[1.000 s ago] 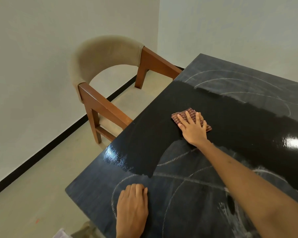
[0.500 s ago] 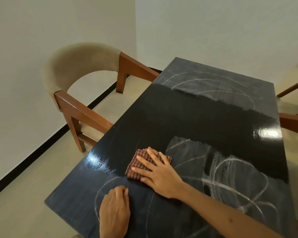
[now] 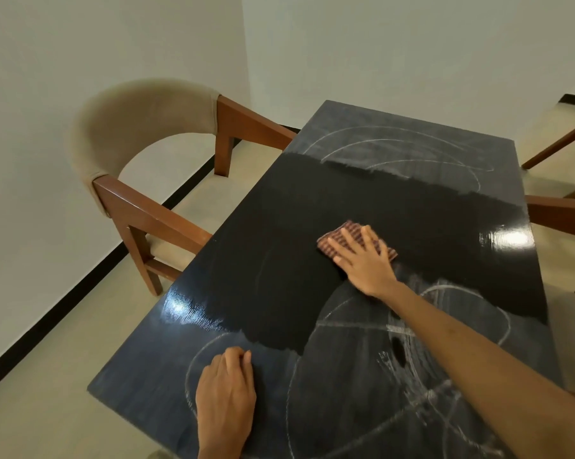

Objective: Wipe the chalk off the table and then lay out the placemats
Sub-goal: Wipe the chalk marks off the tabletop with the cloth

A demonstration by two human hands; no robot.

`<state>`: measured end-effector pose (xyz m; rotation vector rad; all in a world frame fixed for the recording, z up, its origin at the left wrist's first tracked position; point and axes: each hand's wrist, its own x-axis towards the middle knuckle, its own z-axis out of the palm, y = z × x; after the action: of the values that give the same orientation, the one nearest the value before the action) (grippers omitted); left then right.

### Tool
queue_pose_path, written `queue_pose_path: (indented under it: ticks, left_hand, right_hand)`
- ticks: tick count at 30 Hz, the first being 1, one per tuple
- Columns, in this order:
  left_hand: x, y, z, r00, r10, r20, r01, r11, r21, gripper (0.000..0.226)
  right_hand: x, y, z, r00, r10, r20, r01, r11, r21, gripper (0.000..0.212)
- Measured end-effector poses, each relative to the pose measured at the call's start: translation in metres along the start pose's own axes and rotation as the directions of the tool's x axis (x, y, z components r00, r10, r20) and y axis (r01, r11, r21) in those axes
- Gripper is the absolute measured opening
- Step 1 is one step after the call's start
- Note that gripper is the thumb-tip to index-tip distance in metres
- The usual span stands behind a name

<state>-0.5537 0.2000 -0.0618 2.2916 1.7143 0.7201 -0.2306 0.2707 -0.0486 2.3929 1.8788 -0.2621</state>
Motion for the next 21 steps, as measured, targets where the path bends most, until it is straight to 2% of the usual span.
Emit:
queue_pose_path:
  ticks: [2,5,7,11,13,17,18,21]
  left_hand:
    - [0.0,0.0,-0.002,1.0,-0.005,0.012,0.005,1.0,-0.012,0.03]
    - [-0.002,0.002,-0.003,1.0,0.008,0.008,-0.008,1.0,-0.021,0.027]
    - [-0.002,0.003,-0.004,1.0,0.007,0.002,-0.007,1.0,-0.027,0.028]
    - [-0.002,0.004,-0.003,0.998,-0.027,0.065,0.029,0.999,-0.028,0.032]
    - [-0.002,0.002,-0.002,0.996,-0.039,0.076,0.041,0.999,-0.019,0.03]
    - [-0.001,0.002,-0.001,0.994,-0.07,0.088,0.069,0.997,0.018,0.022]
    - [-0.001,0.002,0.0,0.993,-0.076,0.086,0.074,0.997,0.03,0.022]
    - [0.0,0.001,0.001,0.993,-0.081,0.081,0.078,0.996,0.043,0.022]
  right_hand:
    - [-0.035,-0.019,0.008,0.985,-0.172,-0.008,0.171,0.983,-0.063,0.057]
    - [-0.097,-0.043,0.028,0.925,-0.377,-0.056,0.37,0.923,-0.103,0.045]
    - [-0.129,-0.051,0.041,0.879,-0.469,-0.082,0.458,0.88,-0.126,0.043]
    - [-0.149,-0.044,0.043,0.825,-0.557,-0.099,0.549,0.83,-0.096,0.043]
    - [-0.13,-0.031,0.041,0.849,-0.521,-0.092,0.514,0.853,-0.089,0.043]
    - [-0.071,0.015,0.021,0.977,-0.177,-0.117,0.175,0.984,-0.035,0.051]
    - [-0.057,0.031,0.016,0.988,-0.088,-0.126,0.086,0.996,-0.019,0.049]
    - [-0.031,0.079,0.007,0.992,0.125,-0.031,-0.123,0.99,0.066,0.047]
